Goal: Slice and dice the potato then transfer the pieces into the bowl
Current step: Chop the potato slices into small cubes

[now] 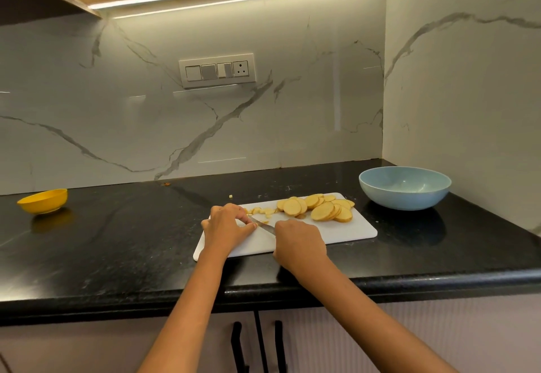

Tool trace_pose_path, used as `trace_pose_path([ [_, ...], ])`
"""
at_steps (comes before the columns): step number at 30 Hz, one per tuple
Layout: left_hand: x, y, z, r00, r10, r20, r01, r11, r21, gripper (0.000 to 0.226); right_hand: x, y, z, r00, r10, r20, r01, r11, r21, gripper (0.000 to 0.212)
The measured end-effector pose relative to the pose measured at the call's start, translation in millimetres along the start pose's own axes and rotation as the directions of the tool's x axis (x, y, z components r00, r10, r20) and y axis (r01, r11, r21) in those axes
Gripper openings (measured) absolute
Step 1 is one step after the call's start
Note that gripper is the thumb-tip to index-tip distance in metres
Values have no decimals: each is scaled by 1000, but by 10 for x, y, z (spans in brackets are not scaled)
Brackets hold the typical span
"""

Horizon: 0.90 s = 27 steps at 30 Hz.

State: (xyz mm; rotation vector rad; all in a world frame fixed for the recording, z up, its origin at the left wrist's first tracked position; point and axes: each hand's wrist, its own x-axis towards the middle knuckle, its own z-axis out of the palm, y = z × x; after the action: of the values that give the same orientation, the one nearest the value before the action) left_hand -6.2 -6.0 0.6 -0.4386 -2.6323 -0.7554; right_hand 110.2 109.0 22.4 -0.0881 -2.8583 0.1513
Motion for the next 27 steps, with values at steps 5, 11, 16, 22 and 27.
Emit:
trace_pose_path([
  [5,-19,-22,27,999,-23,-46,24,1000,10,12,-3,40,36,999,-45,2,45,998,-34,25],
  [11,1,-44,45,999,-32,-44,31,999,-18,12,106,161,113,997,42,-65,-33,990,141,21],
  [16,80,-29,49,989,112,-97,-110,994,17,13,384,335,69,972,89,-218,-39,973,226,21],
  [22,237,43,191,917,397,48,-395,918,-44,19,860,586,69,886,192,-423,-21,927,376,34],
  [27,465,-13,285,932,355,69,-362,922,138,40,1110,678,146,879,166,-447,13,929,369,41],
])
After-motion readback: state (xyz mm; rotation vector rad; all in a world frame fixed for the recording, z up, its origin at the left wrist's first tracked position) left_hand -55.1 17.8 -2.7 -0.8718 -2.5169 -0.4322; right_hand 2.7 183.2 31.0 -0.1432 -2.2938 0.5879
